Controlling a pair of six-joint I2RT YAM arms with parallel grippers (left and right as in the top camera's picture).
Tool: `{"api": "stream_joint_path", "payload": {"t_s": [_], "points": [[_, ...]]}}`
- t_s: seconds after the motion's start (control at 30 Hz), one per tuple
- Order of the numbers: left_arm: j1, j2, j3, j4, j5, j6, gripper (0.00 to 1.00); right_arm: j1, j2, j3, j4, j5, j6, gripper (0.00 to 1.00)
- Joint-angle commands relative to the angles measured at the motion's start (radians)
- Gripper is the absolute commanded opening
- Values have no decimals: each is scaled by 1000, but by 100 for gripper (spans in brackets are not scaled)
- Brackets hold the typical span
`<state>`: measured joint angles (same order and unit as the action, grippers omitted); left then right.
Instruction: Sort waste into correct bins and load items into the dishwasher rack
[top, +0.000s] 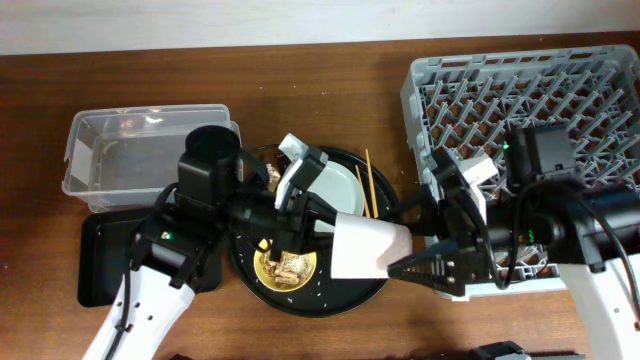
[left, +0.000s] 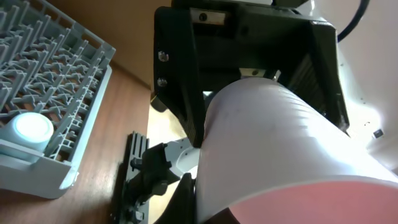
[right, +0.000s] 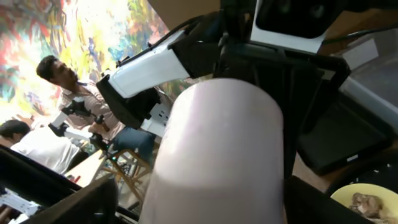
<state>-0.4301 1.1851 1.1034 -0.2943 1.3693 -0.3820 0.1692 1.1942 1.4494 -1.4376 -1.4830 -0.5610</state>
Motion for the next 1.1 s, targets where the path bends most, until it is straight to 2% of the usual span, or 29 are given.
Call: {"api": "stream_joint_path", "payload": {"t_s": [0.0,0.03,0.13,0.23,0.3,0.4,0.47,0.63,0.67,0.7,0.73,0.77,0.8,0.9,0.93,1.07], "points": [[-23,12,2,3,-122,9,1,37,-2,9,-2,-22,-5,70],[-26,12,2,2,-138,9,1,42,-2,9,-1,-1,11,66],[-26,12,2,2,-231,9,5,43,-2,9,-2,44,50,66],[-26,12,2,3,-254,9,6,43,-2,9,-3,42,50,64],[-26,12,2,2,-269,10,5,43,-4,9,-6,43,49,79],[-26,12,2,3,-294,10,5,69,-4,9,-5,44,48,81],[-26,12,2,6,-294,10,5,98,-4,9,1,64,45,78],[-26,12,2,7,-294,13,5,105,-3,9,18,106,45,61],[-26,12,2,6,-294,13,33,104,-3,10,22,116,45,61],[-25,11,2,6,-294,13,55,90,-4,17,25,181,74,60],[-25,11,2,6,-294,13,94,60,-8,36,25,286,150,58],[-25,11,2,4,-293,13,99,16,-16,61,25,380,219,57],[-25,11,2,2,-293,13,99,-18,-23,81,25,435,280,58],[-25,11,2,-31,-294,16,99,-215,-58,188,-41,801,522,58],[-25,11,2,-53,-293,16,99,-294,-58,212,-110,1002,572,58],[-25,12,2,-93,-293,16,100,-461,-10,167,-194,1390,728,57]]}}
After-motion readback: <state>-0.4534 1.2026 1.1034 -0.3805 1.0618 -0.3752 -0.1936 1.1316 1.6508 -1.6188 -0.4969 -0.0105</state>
